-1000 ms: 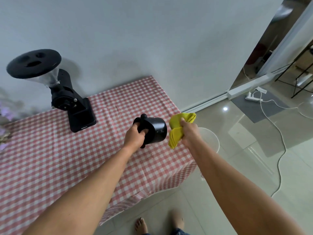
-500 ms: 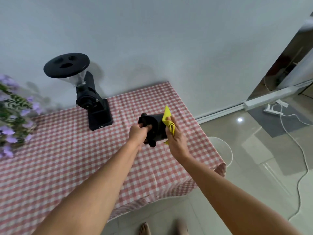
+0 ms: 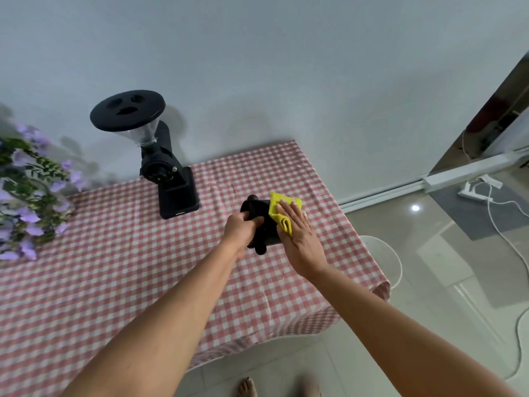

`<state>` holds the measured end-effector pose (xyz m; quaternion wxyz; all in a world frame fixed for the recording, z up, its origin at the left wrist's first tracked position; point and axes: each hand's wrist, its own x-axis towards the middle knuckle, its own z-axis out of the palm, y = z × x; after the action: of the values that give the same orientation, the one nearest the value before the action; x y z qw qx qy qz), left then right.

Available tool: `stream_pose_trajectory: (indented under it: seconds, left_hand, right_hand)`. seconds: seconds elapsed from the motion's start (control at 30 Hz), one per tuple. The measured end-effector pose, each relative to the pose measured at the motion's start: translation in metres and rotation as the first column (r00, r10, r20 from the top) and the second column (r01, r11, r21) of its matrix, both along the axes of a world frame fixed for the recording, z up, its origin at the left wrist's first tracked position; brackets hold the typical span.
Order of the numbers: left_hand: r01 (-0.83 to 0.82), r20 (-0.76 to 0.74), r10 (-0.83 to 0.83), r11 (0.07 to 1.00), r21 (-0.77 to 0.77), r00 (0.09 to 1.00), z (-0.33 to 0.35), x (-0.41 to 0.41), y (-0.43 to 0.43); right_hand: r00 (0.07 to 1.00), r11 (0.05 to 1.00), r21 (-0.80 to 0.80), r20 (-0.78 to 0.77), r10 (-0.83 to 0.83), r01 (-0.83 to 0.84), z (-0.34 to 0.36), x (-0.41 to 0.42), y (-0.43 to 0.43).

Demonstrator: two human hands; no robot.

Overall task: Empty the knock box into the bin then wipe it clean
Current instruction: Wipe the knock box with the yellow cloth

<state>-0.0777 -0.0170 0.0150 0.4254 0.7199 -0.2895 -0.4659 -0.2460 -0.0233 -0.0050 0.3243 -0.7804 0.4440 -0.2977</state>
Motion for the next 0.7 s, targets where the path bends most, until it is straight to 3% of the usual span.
stream_pose_trajectory:
  seconds: [0.13, 0.27, 0.33, 0.47, 0.6, 0.7]
  left_hand:
    - [0.074, 0.115, -0.07, 0.997, -0.026, 0.991, 0.002, -0.007, -0.002]
    - [0.067, 0.178, -0.059, 0.997, -0.038, 0.982, 0.004, -0.006, -0.005]
    - [0.11, 0.211, -0.1, 0.993, -0.039, 0.972, 0.004, -0.004, -0.003]
    - [0.218, 0.306, -0.196, 0.975, -0.039, 0.932, 0.005, -0.007, -0.002]
    - [0.207, 0.329, -0.179, 0.977, -0.051, 0.927, 0.006, -0.01, -0.003]
    - [0.216, 0.334, -0.191, 0.976, -0.04, 0.923, 0.005, -0.011, -0.001]
  right_hand:
    - [0.988, 0.975, 0.183, 0.071, -0.138, 0.123, 0.015, 0.005, -0.016]
    - [1.0, 1.0, 0.028, 0.008, -0.004, 0.003, 0.007, -0.003, -0.004]
    - [0.999, 0.999, 0.024, 0.02, 0.025, -0.026, 0.002, -0.007, -0.004]
    - [0.984, 0.963, 0.239, 0.1, -0.15, 0.122, 0.011, -0.006, -0.019]
    - [0.999, 0.999, 0.04, 0.047, -0.006, 0.005, 0.009, -0.002, -0.013]
    - [0.998, 0.998, 0.062, 0.057, -0.007, 0.003, 0.009, -0.003, -0.015]
